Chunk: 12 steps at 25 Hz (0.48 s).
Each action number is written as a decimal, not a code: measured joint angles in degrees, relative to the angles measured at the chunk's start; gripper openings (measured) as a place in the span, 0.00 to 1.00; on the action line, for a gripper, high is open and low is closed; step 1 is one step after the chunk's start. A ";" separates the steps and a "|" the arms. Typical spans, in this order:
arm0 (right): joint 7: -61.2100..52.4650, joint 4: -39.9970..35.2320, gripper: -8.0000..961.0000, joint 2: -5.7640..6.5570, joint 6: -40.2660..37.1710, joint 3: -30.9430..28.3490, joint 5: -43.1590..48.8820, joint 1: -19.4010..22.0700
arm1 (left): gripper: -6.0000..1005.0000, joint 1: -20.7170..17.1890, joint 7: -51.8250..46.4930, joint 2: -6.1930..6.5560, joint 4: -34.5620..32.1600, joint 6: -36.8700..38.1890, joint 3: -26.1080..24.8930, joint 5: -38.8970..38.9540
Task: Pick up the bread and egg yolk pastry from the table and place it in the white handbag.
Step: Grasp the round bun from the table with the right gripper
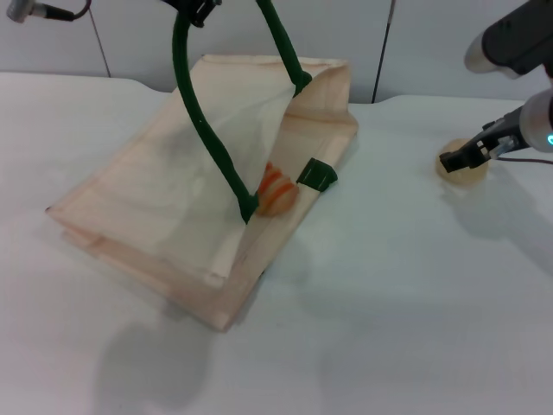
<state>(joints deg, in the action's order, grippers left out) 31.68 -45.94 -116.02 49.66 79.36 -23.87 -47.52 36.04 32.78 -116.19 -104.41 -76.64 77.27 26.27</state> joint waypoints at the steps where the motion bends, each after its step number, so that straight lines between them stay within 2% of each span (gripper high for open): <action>1: 0.00 0.70 0.88 0.00 -0.48 0.00 0.00 -0.13 | 0.14 0.00 0.00 0.00 0.00 0.00 0.00 0.00; 12: 0.04 4.99 0.88 0.04 -5.19 0.00 -0.21 -1.14 | 0.14 -0.09 0.00 0.00 0.00 0.00 0.01 0.48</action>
<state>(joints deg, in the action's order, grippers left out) 31.72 -40.96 -115.98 44.46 79.36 -24.07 -48.67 35.94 32.78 -116.19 -104.41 -76.64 77.27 26.75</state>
